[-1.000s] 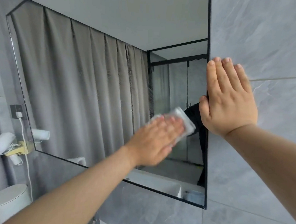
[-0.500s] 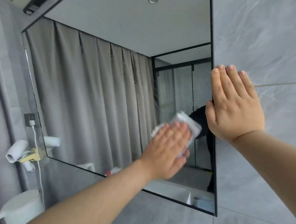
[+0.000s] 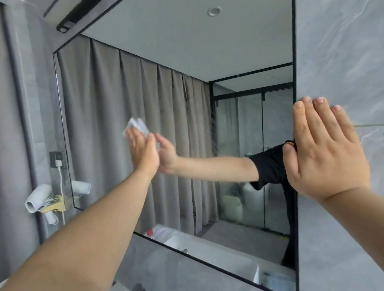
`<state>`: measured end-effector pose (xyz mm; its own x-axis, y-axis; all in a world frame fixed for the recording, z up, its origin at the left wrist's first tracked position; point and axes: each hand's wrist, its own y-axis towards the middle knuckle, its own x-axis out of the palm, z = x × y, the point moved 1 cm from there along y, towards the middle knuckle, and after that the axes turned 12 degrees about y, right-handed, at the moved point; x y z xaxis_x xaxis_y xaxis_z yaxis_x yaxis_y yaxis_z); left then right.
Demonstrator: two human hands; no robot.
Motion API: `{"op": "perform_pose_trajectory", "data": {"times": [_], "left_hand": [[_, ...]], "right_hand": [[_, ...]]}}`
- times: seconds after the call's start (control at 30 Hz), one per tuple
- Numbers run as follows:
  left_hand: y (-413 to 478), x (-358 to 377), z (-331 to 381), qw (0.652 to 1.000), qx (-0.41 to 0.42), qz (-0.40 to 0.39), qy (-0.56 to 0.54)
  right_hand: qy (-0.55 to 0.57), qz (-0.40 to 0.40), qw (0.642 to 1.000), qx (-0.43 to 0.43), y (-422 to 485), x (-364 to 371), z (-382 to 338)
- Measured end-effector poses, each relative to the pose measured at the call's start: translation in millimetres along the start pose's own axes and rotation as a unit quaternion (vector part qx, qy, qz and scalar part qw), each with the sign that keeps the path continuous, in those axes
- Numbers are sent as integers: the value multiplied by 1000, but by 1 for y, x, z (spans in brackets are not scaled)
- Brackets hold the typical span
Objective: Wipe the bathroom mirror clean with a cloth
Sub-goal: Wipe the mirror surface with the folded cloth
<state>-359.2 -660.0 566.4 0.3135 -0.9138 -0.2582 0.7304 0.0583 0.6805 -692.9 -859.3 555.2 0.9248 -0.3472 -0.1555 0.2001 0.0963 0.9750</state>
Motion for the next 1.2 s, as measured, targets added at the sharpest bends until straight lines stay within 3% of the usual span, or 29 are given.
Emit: {"op": "perform_pose_trajectory", "data": {"times": [0.07,0.17,0.23,0.3,0.33,0.43,0.53,0.6,0.7,0.87,1.03,1.2], "left_hand": [[-10,2,-28,995,-90,-5,-30],[-33,8,-31,993,-116,-8,-33],[-51,9,-6,998,-62,-17,-4],[-75,3,28,992,112,-27,59],[-89,1,46,966,238,-34,94],[-125,-3,94,814,559,-68,145],[-152,12,123,673,721,-62,154],[-159,21,131,647,746,-44,149],[-152,24,138,668,723,-14,176],[-112,12,197,792,586,21,171],[-53,-13,276,882,454,38,121],[-57,-5,279,901,426,41,66]], "right_hand": [[-3,-4,1000,-1,-1,0,0],[-12,-8,1000,-3,-1,0,-1],[-14,-11,1000,-3,1,-1,-1],[-11,-13,1000,-1,0,-1,-1],[-8,-18,1000,-3,-1,-2,1],[-15,-44,997,-63,3,-12,15],[-55,-119,974,-186,6,-31,46],[-73,-140,965,-210,4,-37,54],[-77,-126,969,-198,-2,-36,51],[-74,-141,968,-192,-1,-37,53],[-73,-143,968,-192,-2,-36,52],[-72,-152,969,-183,-2,-36,52]]}}
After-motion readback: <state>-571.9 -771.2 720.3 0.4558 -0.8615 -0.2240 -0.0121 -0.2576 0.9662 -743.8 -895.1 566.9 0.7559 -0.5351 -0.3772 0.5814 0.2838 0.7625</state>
